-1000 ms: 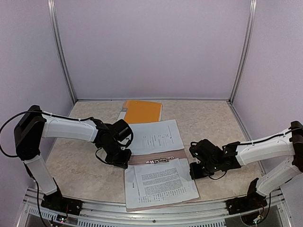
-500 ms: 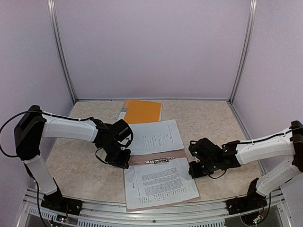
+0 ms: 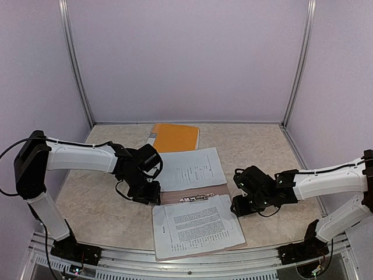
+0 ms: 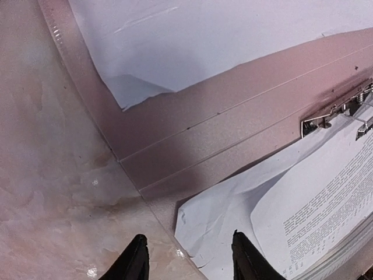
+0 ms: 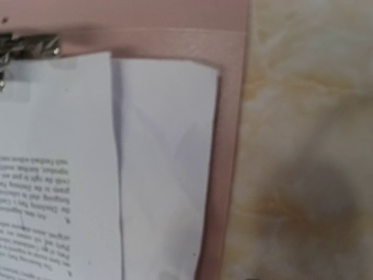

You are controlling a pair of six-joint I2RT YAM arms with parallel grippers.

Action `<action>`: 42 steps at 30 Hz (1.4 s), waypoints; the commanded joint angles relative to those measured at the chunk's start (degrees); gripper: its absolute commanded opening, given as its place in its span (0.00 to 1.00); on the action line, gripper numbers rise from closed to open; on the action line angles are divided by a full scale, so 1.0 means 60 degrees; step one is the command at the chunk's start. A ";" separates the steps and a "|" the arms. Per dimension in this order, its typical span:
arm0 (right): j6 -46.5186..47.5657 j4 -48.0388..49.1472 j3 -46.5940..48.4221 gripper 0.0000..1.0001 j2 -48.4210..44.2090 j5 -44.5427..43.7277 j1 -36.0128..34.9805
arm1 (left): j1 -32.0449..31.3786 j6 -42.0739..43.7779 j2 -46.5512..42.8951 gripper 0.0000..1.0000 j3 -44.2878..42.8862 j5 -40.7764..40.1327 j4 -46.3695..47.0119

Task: Put the files into the folder
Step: Hold the folder.

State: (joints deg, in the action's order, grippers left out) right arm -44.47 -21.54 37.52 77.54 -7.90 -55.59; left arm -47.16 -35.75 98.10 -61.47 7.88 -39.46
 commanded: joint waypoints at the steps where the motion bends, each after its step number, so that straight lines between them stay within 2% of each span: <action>1: 0.0267 -0.0452 0.0357 0.49 -0.0326 -0.0491 0.0095 | 0.0040 0.0051 -0.0448 0.56 -0.0224 -0.0403 -0.0130; 4: 0.0692 -0.0181 0.0546 0.55 -0.0386 -0.0600 0.0096 | -0.0014 0.0214 -0.0682 0.67 -0.0108 -0.0542 0.0264; 6: 0.1041 0.0056 0.0825 0.55 -0.0245 -0.0638 0.0094 | -0.0021 0.0401 -0.0877 0.69 -0.0001 -0.0339 0.0783; 9: 0.1555 0.0416 0.1482 0.55 0.0335 -0.0741 0.0110 | -0.0089 0.0813 -0.0974 0.70 0.0094 0.0165 0.1775; 13: 0.1997 0.1182 0.2027 0.54 0.1373 -0.0395 0.0267 | -0.0245 0.0991 -0.0568 0.70 -0.0386 0.0373 0.2368; 21: 0.1974 0.2460 0.2480 0.63 0.2637 0.0727 0.0544 | -0.0407 0.0318 0.0062 0.72 -0.0799 0.0208 0.3240; 30: 0.1338 0.3536 0.1991 0.62 0.2971 0.1776 0.0792 | -0.0486 -0.0077 0.0032 0.73 -0.0432 0.0042 0.3821; 42: 0.0978 0.3928 0.1909 0.65 0.3262 0.1899 0.0958 | -0.0651 -0.0124 0.0020 0.73 -0.0240 -0.0146 0.3924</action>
State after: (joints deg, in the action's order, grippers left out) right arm -37.52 0.43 49.78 95.85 2.94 -50.63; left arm -50.65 -36.01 97.95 -64.69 8.38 -17.17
